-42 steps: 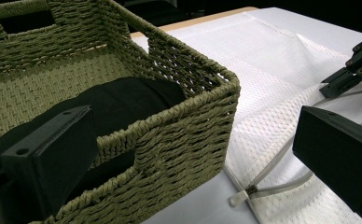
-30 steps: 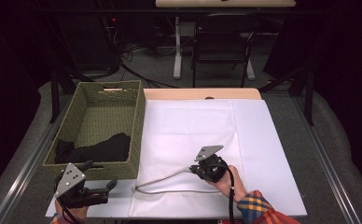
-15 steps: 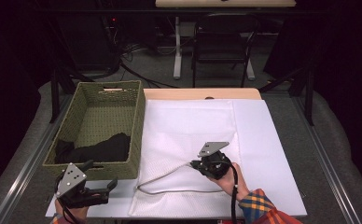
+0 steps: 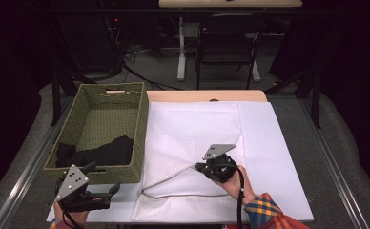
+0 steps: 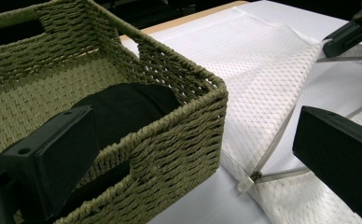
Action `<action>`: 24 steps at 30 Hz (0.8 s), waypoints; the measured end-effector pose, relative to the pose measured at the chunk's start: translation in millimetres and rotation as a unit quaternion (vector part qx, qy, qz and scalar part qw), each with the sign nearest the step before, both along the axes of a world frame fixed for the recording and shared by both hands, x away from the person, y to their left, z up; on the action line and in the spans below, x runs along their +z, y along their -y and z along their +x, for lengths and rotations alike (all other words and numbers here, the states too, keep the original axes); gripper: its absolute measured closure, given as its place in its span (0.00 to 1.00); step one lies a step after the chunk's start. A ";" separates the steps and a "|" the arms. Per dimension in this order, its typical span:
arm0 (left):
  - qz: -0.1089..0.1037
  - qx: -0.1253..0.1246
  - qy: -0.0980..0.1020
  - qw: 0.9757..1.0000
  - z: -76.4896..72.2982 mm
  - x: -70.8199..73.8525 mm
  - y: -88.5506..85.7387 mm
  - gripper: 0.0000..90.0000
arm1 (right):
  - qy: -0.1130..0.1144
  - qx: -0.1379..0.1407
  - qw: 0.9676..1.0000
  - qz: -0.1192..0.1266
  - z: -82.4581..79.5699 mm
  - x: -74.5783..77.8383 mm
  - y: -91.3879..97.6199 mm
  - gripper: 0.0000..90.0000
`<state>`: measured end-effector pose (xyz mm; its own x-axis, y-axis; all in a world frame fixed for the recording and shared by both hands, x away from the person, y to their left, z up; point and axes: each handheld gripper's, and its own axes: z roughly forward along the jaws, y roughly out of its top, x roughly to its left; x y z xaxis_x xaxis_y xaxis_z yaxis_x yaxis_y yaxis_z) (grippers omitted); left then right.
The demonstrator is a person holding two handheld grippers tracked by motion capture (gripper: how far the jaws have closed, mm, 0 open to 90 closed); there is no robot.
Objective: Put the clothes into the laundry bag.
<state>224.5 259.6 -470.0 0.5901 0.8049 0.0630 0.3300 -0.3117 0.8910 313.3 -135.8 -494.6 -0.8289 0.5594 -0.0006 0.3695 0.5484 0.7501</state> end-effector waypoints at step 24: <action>0.068 -0.077 -0.080 0.991 35.3 28.2 -4.6 0.00 | 0.003 -0.001 1.000 -0.002 -0.1 -0.7 2.2 0.99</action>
<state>259.8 264.2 -441.8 0.7163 0.6952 0.0600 0.4038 -0.4831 0.7769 313.2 -138.0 -495.3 -0.8279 0.5609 -0.0077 0.3660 0.5505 0.7503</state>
